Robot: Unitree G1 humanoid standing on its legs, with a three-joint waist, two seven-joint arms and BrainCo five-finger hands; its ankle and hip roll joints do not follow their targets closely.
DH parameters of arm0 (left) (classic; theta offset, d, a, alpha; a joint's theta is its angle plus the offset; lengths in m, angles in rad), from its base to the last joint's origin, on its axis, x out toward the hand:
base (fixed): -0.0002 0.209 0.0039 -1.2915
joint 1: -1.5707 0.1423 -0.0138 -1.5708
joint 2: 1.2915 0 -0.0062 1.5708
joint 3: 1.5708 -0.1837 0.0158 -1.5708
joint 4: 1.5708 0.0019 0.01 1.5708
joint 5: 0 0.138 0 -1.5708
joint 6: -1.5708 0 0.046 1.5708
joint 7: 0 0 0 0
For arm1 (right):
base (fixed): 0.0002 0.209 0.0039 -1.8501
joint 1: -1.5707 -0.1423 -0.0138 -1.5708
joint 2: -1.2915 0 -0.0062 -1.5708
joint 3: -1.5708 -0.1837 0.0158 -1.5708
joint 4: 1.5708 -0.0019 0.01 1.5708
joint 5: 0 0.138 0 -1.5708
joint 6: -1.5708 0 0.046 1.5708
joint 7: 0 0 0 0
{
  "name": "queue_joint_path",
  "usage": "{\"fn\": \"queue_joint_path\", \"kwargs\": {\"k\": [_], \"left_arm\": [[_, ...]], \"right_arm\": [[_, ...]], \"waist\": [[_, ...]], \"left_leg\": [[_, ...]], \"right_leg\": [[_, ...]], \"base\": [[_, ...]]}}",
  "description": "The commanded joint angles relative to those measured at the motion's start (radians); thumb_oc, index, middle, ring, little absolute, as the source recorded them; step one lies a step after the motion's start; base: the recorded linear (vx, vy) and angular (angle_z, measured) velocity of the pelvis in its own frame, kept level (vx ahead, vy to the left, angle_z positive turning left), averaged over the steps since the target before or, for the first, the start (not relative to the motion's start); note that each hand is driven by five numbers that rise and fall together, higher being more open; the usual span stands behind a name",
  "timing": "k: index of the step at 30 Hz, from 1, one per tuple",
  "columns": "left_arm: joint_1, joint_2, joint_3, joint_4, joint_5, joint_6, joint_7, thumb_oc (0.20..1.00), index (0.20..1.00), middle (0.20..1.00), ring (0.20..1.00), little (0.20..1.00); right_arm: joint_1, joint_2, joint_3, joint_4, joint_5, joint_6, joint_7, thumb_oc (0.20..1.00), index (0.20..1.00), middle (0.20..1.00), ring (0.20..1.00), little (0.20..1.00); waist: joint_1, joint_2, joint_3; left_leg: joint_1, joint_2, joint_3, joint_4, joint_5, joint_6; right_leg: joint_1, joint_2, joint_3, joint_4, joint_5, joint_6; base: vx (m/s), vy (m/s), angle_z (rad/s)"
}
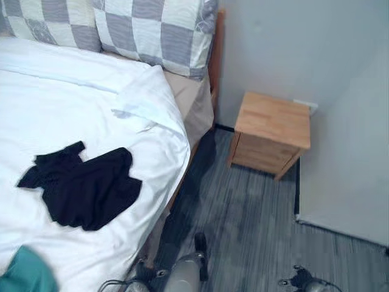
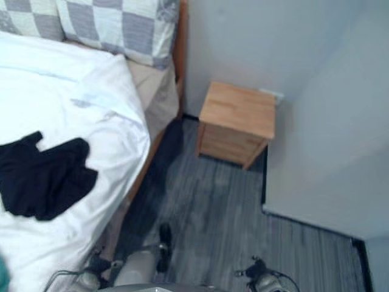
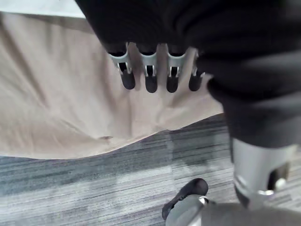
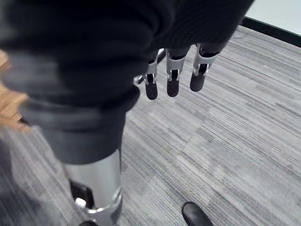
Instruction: Tidy up the quilt and then pick up the clothes from the bed and put them into the laundry hamper.
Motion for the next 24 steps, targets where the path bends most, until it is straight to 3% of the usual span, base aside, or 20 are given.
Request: {"fn": "queue_joint_path", "kwargs": {"k": [1,2,5,6,8,10,11,12,14,15,17,18,20,21,22,23,24], "left_arm": [[-0.026,-0.001,-0.013,0.017,0.012,0.003,0.015,1.0,1.0,1.0,1.0,1.0],[-0.029,0.008,-0.004,0.021,0.001,0.004,0.025,1.0,1.0,1.0,1.0,1.0],[-0.032,0.018,-0.008,0.017,-0.003,-0.004,0.028,1.0,1.0,1.0,1.0,1.0],[-0.038,0.022,-0.017,0.015,0.0,-0.014,0.028,1.0,1.0,1.0,1.0,1.0],[-0.054,0.022,-0.02,0.02,-0.001,-0.022,0.03,1.0,1.0,1.0,1.0,1.0],[-0.074,0.025,-0.023,0.028,-0.011,-0.026,0.04,1.0,1.0,1.0,1.0,1.0],[-0.078,0.025,-0.021,0.03,-0.017,-0.027,0.04,1.0,1.0,1.0,1.0,1.0],[-0.075,0.029,-0.016,0.035,-0.026,-0.025,0.04,1.0,1.0,1.0,1.0,1.0],[-0.065,0.039,-0.003,0.052,-0.037,-0.027,0.037,1.0,1.0,1.0,1.0,1.0],[-0.04,0.041,0.007,0.069,-0.041,-0.028,0.035,1.0,1.0,1.0,1.0,1.0],[-0.027,0.037,0.019,0.067,-0.054,-0.032,0.032,1.0,1.0,1.0,1.0,1.0],[-0.027,0.02,0.02,0.066,-0.059,-0.026,0.037,1.0,1.0,1.0,1.0,1.0],[-0.026,0.01,0.025,0.06,-0.046,-0.015,0.034,1.0,1.0,1.0,1.0,1.0],[-0.03,0.01,0.022,0.053,-0.044,-0.012,0.036,1.0,1.0,1.0,1.0,1.0],[-0.029,0.019,0.023,0.044,-0.04,-0.007,0.041,1.0,1.0,1.0,1.0,1.0],[-0.026,0.022,0.027,0.041,-0.039,-0.005,0.038,1.0,1.0,1.0,1.0,1.0],[-0.011,0.026,0.017,0.033,-0.012,0.004,0.025,1.0,1.0,1.0,1.0,1.0]], "right_arm": [[-0.057,-0.05,-0.039,-0.042,-0.043,-0.001,-0.013,1.0,1.0,1.0,1.0,1.0],[-0.072,-0.044,-0.035,-0.05,-0.049,-0.003,-0.019,1.0,1.0,1.0,1.0,1.0],[-0.076,-0.043,-0.022,-0.055,-0.054,-0.006,-0.023,1.0,1.0,1.0,1.0,1.0],[-0.079,-0.04,-0.016,-0.057,-0.051,-0.003,-0.022,1.0,1.0,1.0,1.0,1.0],[-0.08,-0.041,-0.018,-0.063,-0.041,-0.001,-0.025,1.0,1.0,1.0,1.0,1.0],[-0.076,-0.041,-0.038,-0.064,-0.01,0.005,-0.029,1.0,1.0,1.0,1.0,1.0],[-0.067,-0.038,-0.049,-0.067,0.004,0.008,-0.025,1.0,1.0,1.0,1.0,1.0],[-0.062,-0.037,-0.058,-0.063,0.015,0.012,-0.024,1.0,1.0,1.0,1.0,1.0],[-0.049,-0.032,-0.077,-0.063,0.023,0.014,-0.017,1.0,1.0,1.0,1.0,1.0],[-0.044,-0.032,-0.08,-0.054,0.022,0.013,-0.014,1.0,1.0,1.0,1.0,1.0],[-0.04,-0.04,-0.079,-0.05,0.028,0.01,-0.02,1.0,1.0,1.0,1.0,1.0],[-0.039,-0.066,-0.102,-0.05,0.05,0.006,-0.03,1.0,1.0,1.0,1.0,1.0],[-0.038,-0.083,-0.14,-0.049,0.091,0.008,-0.048,1.0,1.0,1.0,1.0,1.0],[-0.043,-0.086,-0.151,-0.049,0.116,0.003,-0.057,1.0,1.0,1.0,1.0,1.0],[-0.04,-0.096,-0.178,-0.051,0.151,-0.007,-0.067,1.0,1.0,1.0,1.0,1.0],[-0.036,-0.101,-0.197,-0.054,0.162,-0.006,-0.068,1.0,1.0,1.0,1.0,1.0],[-0.015,-0.122,-0.239,-0.06,0.177,-0.005,-0.091,1.0,1.0,1.0,1.0,1.0]], "waist": [[-0.001,0.059,0.052],[-0.014,0.076,0.06],[-0.019,0.073,0.062],[-0.025,0.065,0.059],[-0.042,0.05,0.059],[-0.065,0.041,0.057],[-0.073,0.038,0.059],[-0.078,0.03,0.057],[-0.079,0.015,0.049],[-0.086,0.015,0.042],[-0.086,0.018,0.044],[-0.096,0.021,0.054],[-0.122,0.011,0.064],[-0.131,0.007,0.069],[-0.15,0.012,0.075],[-0.159,0.021,0.067],[-0.182,0.045,0.051]], "left_leg": [[0.187,-0.012,-0.054,-0.106,-0.13,-0.038],[0.239,-0.003,-0.107,-0.146,-0.132,-0.038],[0.258,0.008,-0.158,-0.155,-0.135,-0.052],[0.263,0.012,-0.225,-0.16,-0.14,-0.072],[0.27,0.009,-0.301,-0.154,-0.162,-0.086],[0.268,0.011,-0.395,-0.13,-0.194,-0.099],[0.271,0.015,-0.433,-0.122,-0.209,-0.112],[0.274,0.024,-0.468,-0.112,-0.22,-0.123],[0.278,0.046,-0.506,-0.113,-0.227,-0.148],[0.272,0.096,-0.534,-0.102,-0.226,-0.177],[0.25,0.121,-0.542,-0.078,-0.221,-0.193],[0.181,0.112,-0.468,-0.027,-0.209,-0.19],[0.119,0.071,-0.218,0.101,-0.253,-0.156],[0.083,0.042,-0.148,0.186,-0.27,-0.145],[0.063,0.034,-0.074,0.222,-0.253,-0.143],[0.073,0.039,-0.032,0.189,-0.243,-0.142],[0.154,0.049,0.049,0.052,-0.256,-0.104]], "right_leg": [[-0.252,-0.093,0.008,0.38,0.117,0.141],[-0.326,-0.123,0.028,0.452,0.128,0.138],[-0.332,-0.129,0.04,0.36,0.089,0.109],[-0.332,-0.121,0.113,0.194,0.071,0.092],[-0.328,-0.122,0.298,-0.002,0.103,0.097],[-0.344,-0.148,0.489,-0.08,0.148,0.106],[-0.346,-0.156,0.543,-0.096,0.162,0.111],[-0.351,-0.162,0.559,-0.101,0.175,0.117],[-0.328,-0.174,0.501,-0.114,0.162,0.126],[-0.319,-0.146,0.465,-0.115,0.149,0.122],[-0.299,-0.129,0.44,-0.144,0.14,0.112],[-0.263,-0.134,0.373,-0.183,0.13,0.109],[-0.24,-0.135,0.306,-0.193,0.117,0.089],[-0.243,-0.128,0.291,-0.189,0.119,0.078],[-0.248,-0.104,0.279,-0.172,0.104,0.056],[-0.256,-0.09,0.264,-0.162,0.09,0.052],[-0.238,-0.066,0.203,-0.167,0.09,0.053]], "base": [[0.31,0.02,0.83],[0.3,-0.076,1.01],[0.27,-0.19,1.41],[0.29,-0.335,1.14],[0.34,-0.388,1.38],[0.31,-0.392,1.64],[0.33,-0.486,1.87],[0.29,-0.495,1.92],[0.31,-0.604,1.85],[0.25,-0.519,1.73],[0.13,-0.477,1.44],[0.0,-0.483,0.92],[-0.12,-0.283,0.98],[-0.17,-0.233,1.29],[-0.12,-0.2,0.98],[-0.01,-0.162,0.58],[0.05,-0.06,0.44]]}}
